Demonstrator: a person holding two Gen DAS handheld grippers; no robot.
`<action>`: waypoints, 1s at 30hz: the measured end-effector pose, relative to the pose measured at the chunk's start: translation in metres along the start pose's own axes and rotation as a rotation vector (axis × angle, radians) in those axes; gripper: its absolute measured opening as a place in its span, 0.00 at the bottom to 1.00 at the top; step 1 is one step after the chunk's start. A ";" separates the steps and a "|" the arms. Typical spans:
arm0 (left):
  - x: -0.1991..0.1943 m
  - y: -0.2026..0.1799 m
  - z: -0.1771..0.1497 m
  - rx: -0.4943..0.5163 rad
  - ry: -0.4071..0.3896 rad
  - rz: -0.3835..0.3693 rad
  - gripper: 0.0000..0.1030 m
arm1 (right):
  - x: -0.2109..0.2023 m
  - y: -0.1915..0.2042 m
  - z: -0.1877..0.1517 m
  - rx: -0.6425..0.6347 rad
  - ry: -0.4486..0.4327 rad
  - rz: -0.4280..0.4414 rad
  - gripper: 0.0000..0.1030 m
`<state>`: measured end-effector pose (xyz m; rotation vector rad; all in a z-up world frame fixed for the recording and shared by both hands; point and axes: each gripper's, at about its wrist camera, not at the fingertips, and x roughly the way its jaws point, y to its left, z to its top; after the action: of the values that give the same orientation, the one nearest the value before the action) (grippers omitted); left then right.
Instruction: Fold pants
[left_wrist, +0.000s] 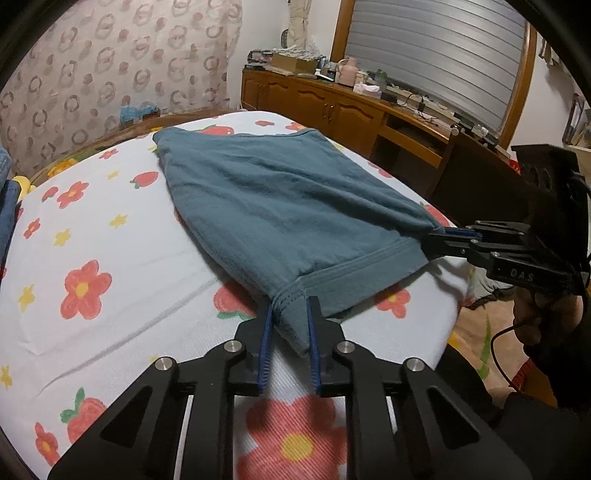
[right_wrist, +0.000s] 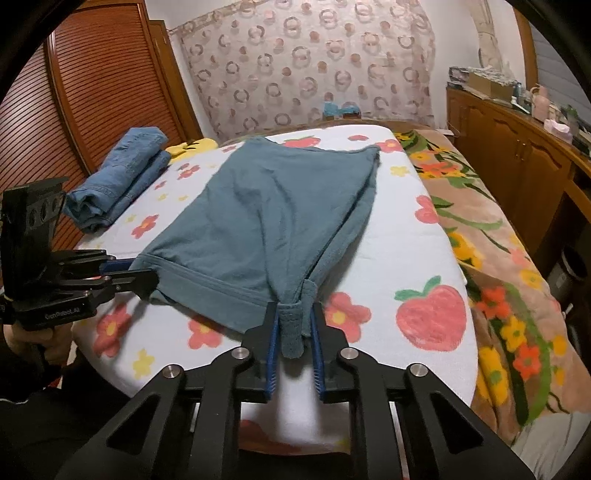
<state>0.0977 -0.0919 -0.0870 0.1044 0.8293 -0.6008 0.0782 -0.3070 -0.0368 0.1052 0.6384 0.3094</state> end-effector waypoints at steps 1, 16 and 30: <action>-0.002 0.001 -0.001 0.000 -0.003 -0.002 0.16 | -0.001 0.000 0.000 -0.001 -0.002 0.005 0.14; -0.048 0.000 0.008 0.000 -0.097 0.019 0.11 | -0.021 0.019 0.008 -0.043 -0.058 0.054 0.12; -0.090 -0.010 0.030 0.036 -0.198 0.019 0.10 | -0.056 0.033 0.017 -0.095 -0.152 0.072 0.12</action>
<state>0.0651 -0.0680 -0.0005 0.0843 0.6248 -0.5979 0.0375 -0.2931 0.0147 0.0601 0.4690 0.3972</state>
